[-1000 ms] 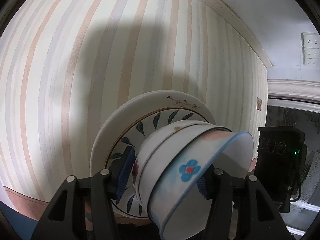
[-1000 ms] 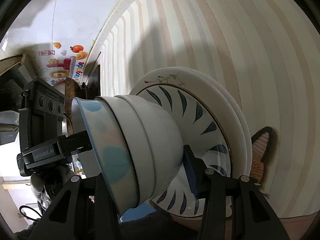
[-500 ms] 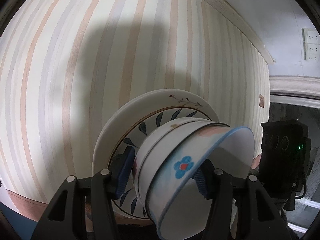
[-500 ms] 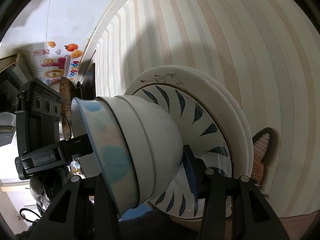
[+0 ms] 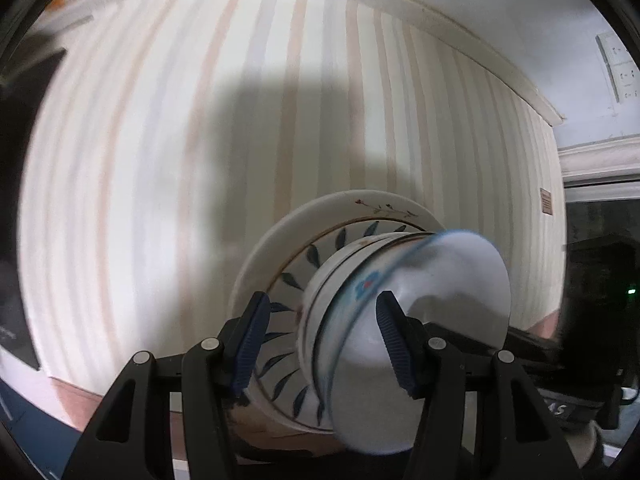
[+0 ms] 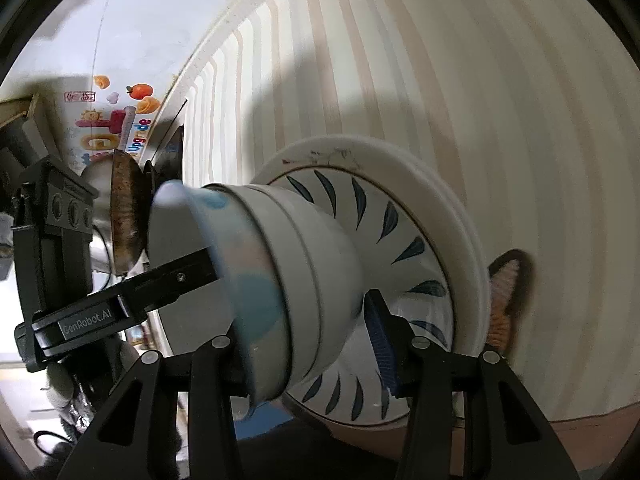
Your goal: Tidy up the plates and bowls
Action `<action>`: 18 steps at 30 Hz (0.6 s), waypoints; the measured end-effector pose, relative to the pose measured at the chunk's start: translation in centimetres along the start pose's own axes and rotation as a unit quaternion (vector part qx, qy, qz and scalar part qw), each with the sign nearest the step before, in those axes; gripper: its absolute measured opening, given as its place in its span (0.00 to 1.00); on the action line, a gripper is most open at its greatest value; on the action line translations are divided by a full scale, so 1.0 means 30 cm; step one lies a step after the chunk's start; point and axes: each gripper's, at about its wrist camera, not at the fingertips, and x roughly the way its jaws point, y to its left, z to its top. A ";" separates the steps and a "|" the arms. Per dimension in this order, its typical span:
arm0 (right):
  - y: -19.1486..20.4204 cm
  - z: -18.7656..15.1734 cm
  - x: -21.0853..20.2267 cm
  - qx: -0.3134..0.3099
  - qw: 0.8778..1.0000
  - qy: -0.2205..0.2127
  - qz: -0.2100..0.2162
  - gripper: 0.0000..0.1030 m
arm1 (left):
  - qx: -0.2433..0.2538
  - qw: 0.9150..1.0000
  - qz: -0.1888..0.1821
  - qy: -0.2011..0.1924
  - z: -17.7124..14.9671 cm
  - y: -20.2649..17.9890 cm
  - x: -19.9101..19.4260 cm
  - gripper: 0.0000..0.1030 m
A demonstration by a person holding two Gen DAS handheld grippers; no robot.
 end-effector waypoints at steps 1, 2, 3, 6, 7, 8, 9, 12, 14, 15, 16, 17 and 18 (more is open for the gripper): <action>0.010 -0.004 -0.017 -0.006 1.000 -0.007 -0.009 0.48 | 0.004 1.000 0.015 -0.012 -0.009 -0.004 -0.017 0.52; 0.024 -0.012 -0.042 -0.013 1.000 -0.017 -0.021 0.48 | 0.007 0.999 0.027 -0.024 -0.016 -0.008 -0.032 0.52; 0.037 -0.016 -0.063 -0.019 0.999 -0.026 -0.034 0.51 | 0.010 0.999 0.036 -0.034 -0.024 -0.010 -0.047 0.52; 0.085 -0.040 -0.135 -0.044 0.994 -0.061 -0.079 0.64 | 0.009 0.998 0.043 -0.053 -0.057 -0.007 -0.094 0.54; 0.099 -0.049 -0.157 -0.051 0.992 -0.072 -0.091 0.70 | 0.011 0.997 0.045 -0.059 -0.062 -0.003 -0.107 0.59; 0.115 -0.057 -0.180 -0.058 0.990 -0.082 -0.101 0.75 | 0.013 0.996 0.050 -0.071 -0.072 -0.005 -0.128 0.75; 0.139 -0.071 -0.211 -0.066 0.986 -0.097 -0.114 0.82 | 0.018 0.995 0.053 -0.079 -0.079 -0.008 -0.144 0.87; 0.194 -0.112 -0.272 -0.084 0.976 -0.132 -0.148 0.89 | 0.025 0.992 0.063 -0.110 -0.109 -0.019 -0.199 0.89; 0.232 -0.141 -0.306 -0.094 0.969 -0.154 -0.166 0.90 | 0.031 0.989 0.068 -0.127 -0.122 -0.025 -0.229 0.92; 0.255 -0.160 -0.329 -0.099 0.965 -0.169 -0.176 0.91 | 0.034 0.988 0.069 -0.134 -0.130 -0.029 -0.245 0.93; 0.268 -0.169 -0.340 -0.101 0.962 -0.176 -0.182 0.92 | 0.034 0.987 0.071 -0.140 -0.138 -0.029 -0.260 0.93; 0.289 -0.187 -0.359 -0.107 0.957 -0.188 -0.193 0.92 | 0.036 0.986 0.068 -0.145 -0.146 -0.031 -0.272 0.93; 0.308 -0.199 -0.369 -0.109 0.954 -0.196 -0.200 0.93 | 0.038 0.986 0.068 -0.148 -0.156 -0.036 -0.284 0.93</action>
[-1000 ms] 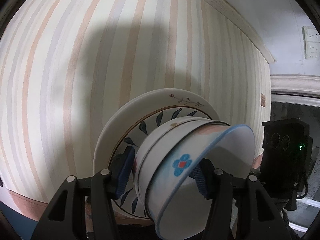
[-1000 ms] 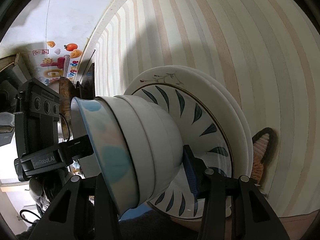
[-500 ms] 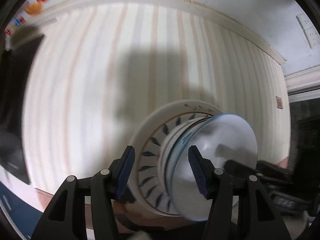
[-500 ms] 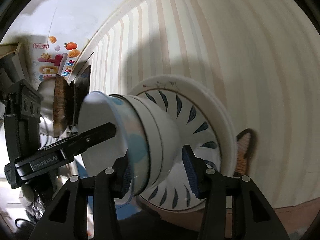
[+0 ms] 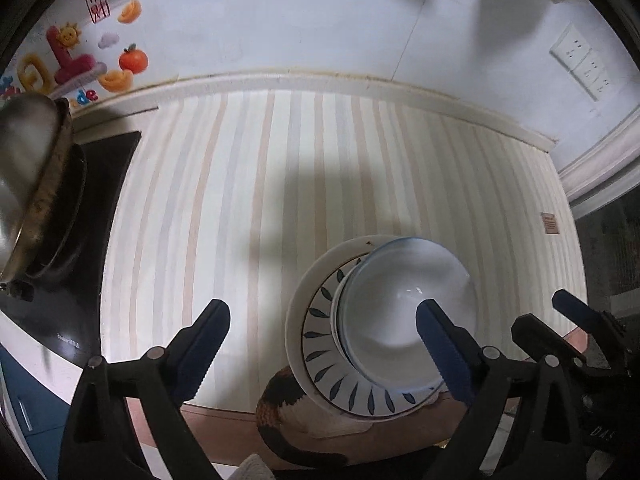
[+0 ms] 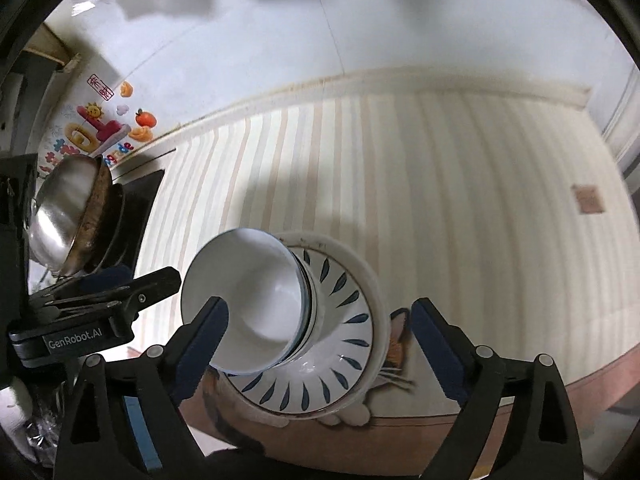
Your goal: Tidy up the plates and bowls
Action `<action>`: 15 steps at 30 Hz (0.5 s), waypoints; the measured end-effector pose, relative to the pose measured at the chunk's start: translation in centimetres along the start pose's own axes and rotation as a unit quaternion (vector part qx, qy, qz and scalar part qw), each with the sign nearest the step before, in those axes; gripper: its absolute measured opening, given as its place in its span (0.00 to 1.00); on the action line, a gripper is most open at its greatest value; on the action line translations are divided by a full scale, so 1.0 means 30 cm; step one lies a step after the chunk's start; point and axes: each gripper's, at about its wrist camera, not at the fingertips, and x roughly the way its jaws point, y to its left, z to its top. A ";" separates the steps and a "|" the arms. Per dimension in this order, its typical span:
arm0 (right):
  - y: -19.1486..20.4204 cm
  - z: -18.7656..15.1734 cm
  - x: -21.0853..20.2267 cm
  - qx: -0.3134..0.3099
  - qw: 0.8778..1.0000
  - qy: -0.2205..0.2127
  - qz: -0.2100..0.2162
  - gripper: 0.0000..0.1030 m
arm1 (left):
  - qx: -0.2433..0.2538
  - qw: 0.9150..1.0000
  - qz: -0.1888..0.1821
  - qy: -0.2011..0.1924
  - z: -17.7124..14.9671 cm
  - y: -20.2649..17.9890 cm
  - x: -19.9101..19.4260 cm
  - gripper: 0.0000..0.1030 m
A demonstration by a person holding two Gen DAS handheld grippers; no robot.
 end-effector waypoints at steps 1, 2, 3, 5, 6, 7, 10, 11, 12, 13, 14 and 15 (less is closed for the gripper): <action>0.014 -0.004 -0.022 -0.003 1.000 -0.010 -0.008 0.94 | 0.001 1.000 0.001 -0.003 -0.004 -0.001 -0.009 0.93; 0.024 -0.008 -0.043 -0.005 1.000 -0.017 -0.014 0.94 | 0.003 1.000 0.003 -0.010 -0.010 -0.002 -0.026 0.93; 0.033 -0.014 -0.068 -0.005 1.000 -0.023 -0.018 0.94 | 0.007 1.000 0.004 -0.016 -0.018 -0.004 -0.044 0.93; 0.042 -0.027 -0.109 -0.002 0.999 -0.033 -0.021 0.95 | 0.010 1.000 0.004 -0.030 -0.032 -0.008 -0.082 0.93; 0.053 -0.034 -0.126 0.000 0.999 -0.038 -0.022 0.95 | 0.014 0.999 0.008 -0.040 -0.042 -0.012 -0.109 0.93; 0.058 -0.041 -0.144 0.000 0.999 -0.044 -0.023 0.95 | 0.017 0.999 0.010 -0.050 -0.049 -0.016 -0.136 0.93; 0.078 -0.068 -0.208 0.003 0.998 -0.059 -0.025 0.96 | 0.024 0.996 0.019 -0.090 -0.077 -0.033 -0.226 0.97; 0.088 -0.080 -0.227 0.002 0.998 -0.065 -0.025 0.96 | 0.025 0.994 0.019 -0.103 -0.088 -0.037 -0.257 0.98; 0.096 -0.088 -0.249 -0.001 0.997 -0.073 -0.027 0.96 | 0.024 0.993 0.018 -0.117 -0.098 -0.039 -0.288 0.98; 0.104 -0.098 -0.273 -0.004 0.996 -0.079 -0.029 0.96 | 0.024 0.992 0.017 -0.125 -0.105 -0.041 -0.308 0.98; 0.112 -0.109 -0.299 -0.008 0.996 -0.086 -0.033 0.96 | 0.024 0.990 0.015 -0.137 -0.120 -0.047 -0.343 0.98; 0.122 -0.125 -0.335 -0.013 0.995 -0.097 -0.035 0.97 | 0.022 0.989 0.013 -0.144 -0.128 -0.048 -0.362 0.98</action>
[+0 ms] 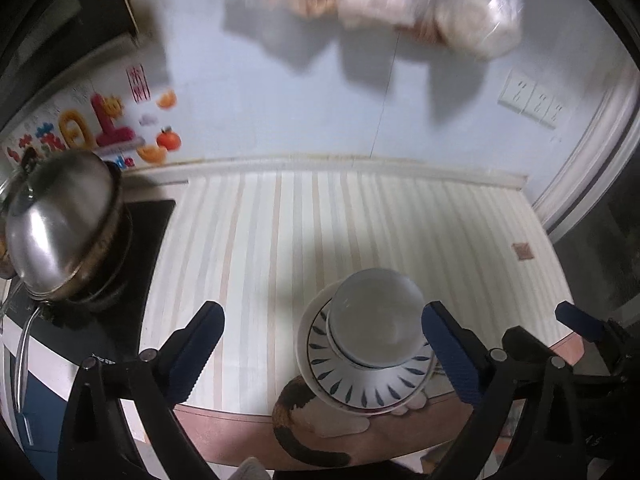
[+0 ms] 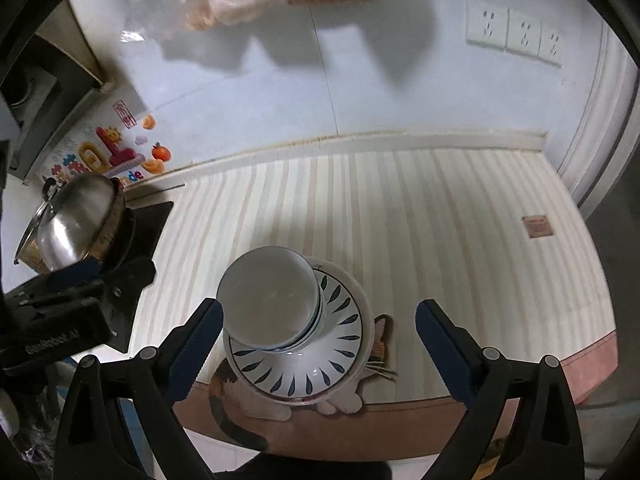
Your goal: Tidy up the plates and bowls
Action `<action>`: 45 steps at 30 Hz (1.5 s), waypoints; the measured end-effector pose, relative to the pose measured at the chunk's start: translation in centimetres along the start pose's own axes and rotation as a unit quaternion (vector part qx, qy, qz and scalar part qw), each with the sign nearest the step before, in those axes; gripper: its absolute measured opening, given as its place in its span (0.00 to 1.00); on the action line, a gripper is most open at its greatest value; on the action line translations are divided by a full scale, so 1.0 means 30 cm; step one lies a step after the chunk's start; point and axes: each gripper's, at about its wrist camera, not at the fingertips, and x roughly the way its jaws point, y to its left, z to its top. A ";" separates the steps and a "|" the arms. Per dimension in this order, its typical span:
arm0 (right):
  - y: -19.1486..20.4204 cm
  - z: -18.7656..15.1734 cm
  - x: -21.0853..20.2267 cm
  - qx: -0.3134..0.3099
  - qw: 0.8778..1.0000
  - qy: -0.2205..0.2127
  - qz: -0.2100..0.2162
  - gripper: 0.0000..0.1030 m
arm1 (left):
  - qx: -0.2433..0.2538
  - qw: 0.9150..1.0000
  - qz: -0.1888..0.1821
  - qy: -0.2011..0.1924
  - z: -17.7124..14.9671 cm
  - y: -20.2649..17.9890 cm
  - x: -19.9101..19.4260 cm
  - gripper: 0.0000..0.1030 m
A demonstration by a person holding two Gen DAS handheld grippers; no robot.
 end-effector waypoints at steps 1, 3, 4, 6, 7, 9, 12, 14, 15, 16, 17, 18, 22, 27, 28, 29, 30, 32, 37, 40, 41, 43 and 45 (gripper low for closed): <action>0.004 -0.005 -0.028 -0.003 1.000 -0.008 -0.001 0.97 | -0.003 1.000 -0.003 -0.011 -0.006 -0.002 -0.028 0.98; 0.014 -0.014 -0.085 -0.009 1.000 -0.022 -0.003 0.97 | -0.010 1.000 -0.006 -0.029 -0.021 -0.010 -0.089 0.99; 0.016 -0.020 -0.113 -0.011 1.000 -0.028 -0.002 0.97 | -0.010 0.999 -0.006 -0.033 -0.027 -0.014 -0.110 0.99; 0.017 -0.032 -0.175 -0.014 0.999 -0.043 -0.001 0.97 | -0.014 0.999 -0.002 -0.043 -0.043 -0.024 -0.148 0.99; 0.016 -0.039 -0.197 -0.015 0.999 -0.048 0.000 0.97 | -0.016 0.999 0.001 -0.049 -0.056 -0.029 -0.177 0.99; 0.009 -0.054 -0.252 -0.017 0.998 -0.060 0.002 0.97 | -0.021 0.998 0.003 -0.055 -0.079 -0.039 -0.222 1.00; 0.002 -0.085 -0.326 -0.019 0.997 -0.068 0.006 0.98 | -0.024 0.997 0.014 -0.068 -0.119 -0.058 -0.285 1.00; -0.004 -0.114 -0.376 -0.023 0.997 -0.076 0.008 0.98 | -0.025 0.996 0.024 -0.078 -0.153 -0.068 -0.331 1.00; -0.004 -0.126 -0.390 -0.023 0.997 -0.078 0.012 0.98 | -0.025 0.996 0.030 -0.081 -0.168 -0.074 -0.349 1.00; -0.006 -0.142 -0.409 -0.023 0.996 -0.080 0.014 0.98 | -0.025 0.996 0.036 -0.082 -0.184 -0.080 -0.370 1.00; -0.006 -0.155 -0.429 -0.024 0.996 -0.079 0.014 0.98 | -0.026 0.995 0.041 -0.082 -0.203 -0.087 -0.393 1.00; -0.008 -0.175 -0.455 -0.026 0.997 -0.078 0.013 0.98 | -0.027 0.995 0.045 -0.083 -0.220 -0.090 -0.412 1.00; -0.016 -0.244 -0.554 -0.030 0.996 -0.082 0.013 0.98 | -0.026 0.994 0.060 -0.088 -0.293 -0.108 -0.499 1.00; -0.019 -0.332 -0.679 -0.036 0.995 -0.096 0.004 0.98 | -0.025 0.993 0.066 -0.094 -0.368 -0.115 -0.591 1.00; -0.018 -0.349 -0.704 -0.037 0.994 -0.100 0.003 0.98 | -0.024 0.993 0.072 -0.096 -0.387 -0.117 -0.613 1.00; -0.015 -0.370 -0.729 -0.036 0.994 -0.104 0.001 0.98 | -0.025 0.992 0.072 -0.097 -0.401 -0.116 -0.627 1.00; -0.014 -0.379 -0.746 -0.037 0.994 -0.107 0.001 0.98 | -0.025 0.992 0.074 -0.099 -0.416 -0.116 -0.642 1.00; -0.004 -0.411 -0.782 -0.039 0.993 -0.113 -0.005 0.98 | -0.027 0.991 0.081 -0.102 -0.448 -0.112 -0.673 1.00; 0.016 -0.470 -0.843 -0.037 0.992 -0.120 -0.010 0.99 | -0.024 0.990 0.089 -0.110 -0.503 -0.095 -0.729 1.00; 0.035 -0.498 -0.874 -0.036 0.992 -0.120 -0.011 0.99 | -0.025 0.991 0.082 -0.103 -0.529 -0.075 -0.743 1.00; 0.043 -0.508 -0.887 -0.037 0.992 -0.122 -0.013 0.99 | -0.025 0.991 0.081 -0.102 -0.540 -0.069 -0.750 1.00; 0.053 -0.521 -0.902 -0.040 0.991 -0.125 -0.017 0.99 | -0.025 0.991 0.080 -0.102 -0.558 -0.061 -0.762 1.00; 0.061 -0.531 -0.918 -0.040 0.991 -0.128 -0.019 0.99 | -0.022 0.992 0.078 -0.101 -0.570 -0.056 -0.770 1.00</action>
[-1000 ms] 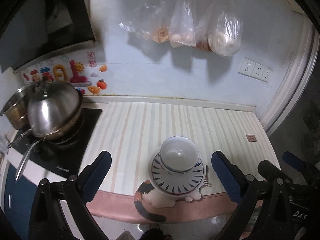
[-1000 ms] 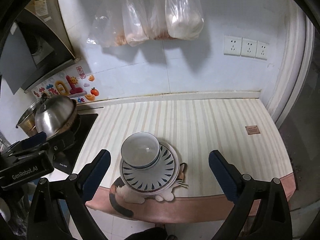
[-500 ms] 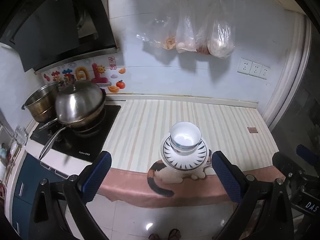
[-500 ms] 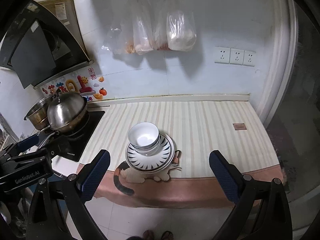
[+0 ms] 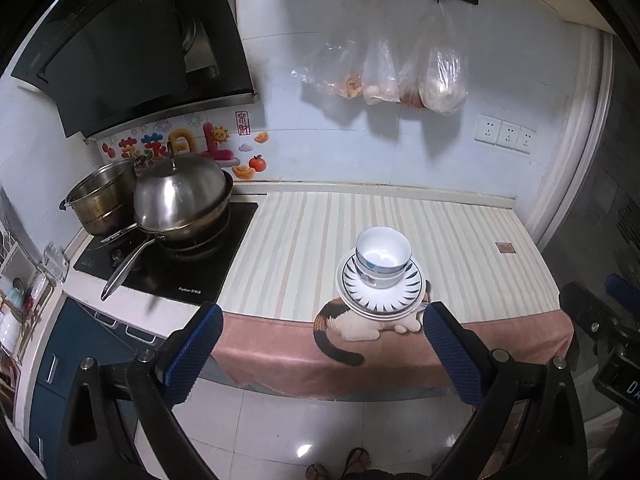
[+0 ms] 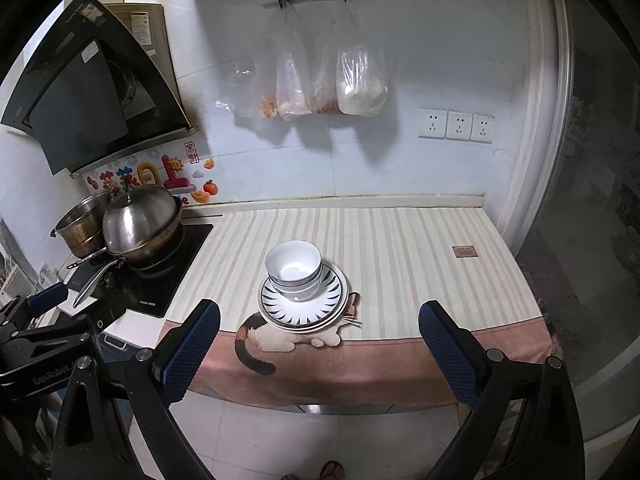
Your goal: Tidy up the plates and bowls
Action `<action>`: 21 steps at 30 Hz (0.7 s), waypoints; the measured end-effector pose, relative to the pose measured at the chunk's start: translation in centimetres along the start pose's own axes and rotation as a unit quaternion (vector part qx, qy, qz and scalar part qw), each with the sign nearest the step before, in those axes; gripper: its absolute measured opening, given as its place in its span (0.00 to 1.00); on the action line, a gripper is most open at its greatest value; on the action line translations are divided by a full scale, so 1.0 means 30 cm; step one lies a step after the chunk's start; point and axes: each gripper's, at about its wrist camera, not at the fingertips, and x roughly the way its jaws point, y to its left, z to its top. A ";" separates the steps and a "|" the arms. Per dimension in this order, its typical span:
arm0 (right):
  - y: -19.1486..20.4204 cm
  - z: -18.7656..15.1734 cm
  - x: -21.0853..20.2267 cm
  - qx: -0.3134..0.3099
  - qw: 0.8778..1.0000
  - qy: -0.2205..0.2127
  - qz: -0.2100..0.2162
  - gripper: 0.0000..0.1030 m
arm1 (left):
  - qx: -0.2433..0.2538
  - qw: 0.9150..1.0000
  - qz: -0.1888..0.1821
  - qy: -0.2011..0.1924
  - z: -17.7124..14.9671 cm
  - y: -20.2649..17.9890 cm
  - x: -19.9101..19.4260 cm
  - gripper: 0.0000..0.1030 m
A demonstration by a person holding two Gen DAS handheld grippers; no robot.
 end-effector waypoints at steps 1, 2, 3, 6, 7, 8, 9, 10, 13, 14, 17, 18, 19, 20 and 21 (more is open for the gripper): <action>0.005 -0.006 -0.013 0.000 1.000 -0.002 -0.001 0.99 | 0.000 1.000 -0.001 0.000 -0.004 0.004 -0.006 1.00; 0.009 -0.008 -0.021 0.000 1.000 -0.004 -0.002 0.99 | 0.001 1.000 -0.003 0.000 -0.007 0.008 -0.012 1.00; 0.014 -0.006 -0.026 -0.002 1.000 -0.005 -0.003 0.99 | 0.002 1.000 -0.005 -0.001 -0.008 0.011 -0.015 1.00; 0.028 -0.013 -0.037 -0.002 1.000 -0.006 -0.002 0.99 | 0.005 1.000 -0.008 -0.001 -0.017 0.016 -0.031 1.00; 0.032 -0.016 -0.038 -0.002 1.000 -0.006 -0.002 0.99 | 0.005 1.000 -0.009 0.000 -0.022 0.017 -0.037 1.00; 0.035 -0.017 -0.038 -0.002 1.000 -0.004 -0.001 0.99 | 0.005 1.000 -0.009 0.000 -0.023 0.019 -0.040 1.00; 0.038 -0.018 -0.037 -0.001 1.000 -0.003 -0.001 0.99 | 0.005 1.000 -0.009 -0.001 -0.024 0.017 -0.040 1.00; 0.040 -0.019 -0.038 0.000 1.000 -0.004 -0.001 0.99 | 0.005 1.000 -0.010 -0.001 -0.025 0.019 -0.043 1.00; 0.045 -0.025 -0.041 0.001 1.000 -0.002 0.001 0.99 | 0.006 1.000 -0.014 -0.001 -0.030 0.025 -0.048 1.00; 0.049 -0.029 -0.041 0.002 1.000 -0.002 0.000 0.99 | 0.006 1.000 -0.015 0.001 -0.032 0.026 -0.047 1.00; 0.057 -0.031 -0.030 -0.001 1.000 0.004 0.001 0.99 | 0.002 1.000 -0.015 0.006 -0.037 0.034 -0.055 1.00; 0.059 -0.032 -0.031 -0.002 1.000 0.005 0.001 0.99 | 0.002 1.000 -0.016 0.007 -0.035 0.035 -0.054 1.00; 0.062 -0.029 -0.026 -0.003 1.000 0.006 0.001 0.99 | 0.002 1.000 -0.016 0.007 -0.034 0.038 -0.055 1.00; 0.064 -0.030 -0.026 -0.005 1.000 0.007 0.000 0.99 | 0.002 1.000 -0.017 0.007 -0.034 0.039 -0.058 1.00; 0.065 -0.027 -0.024 -0.005 1.000 0.006 0.000 0.99 | 0.002 1.000 -0.017 0.007 -0.034 0.039 -0.055 1.00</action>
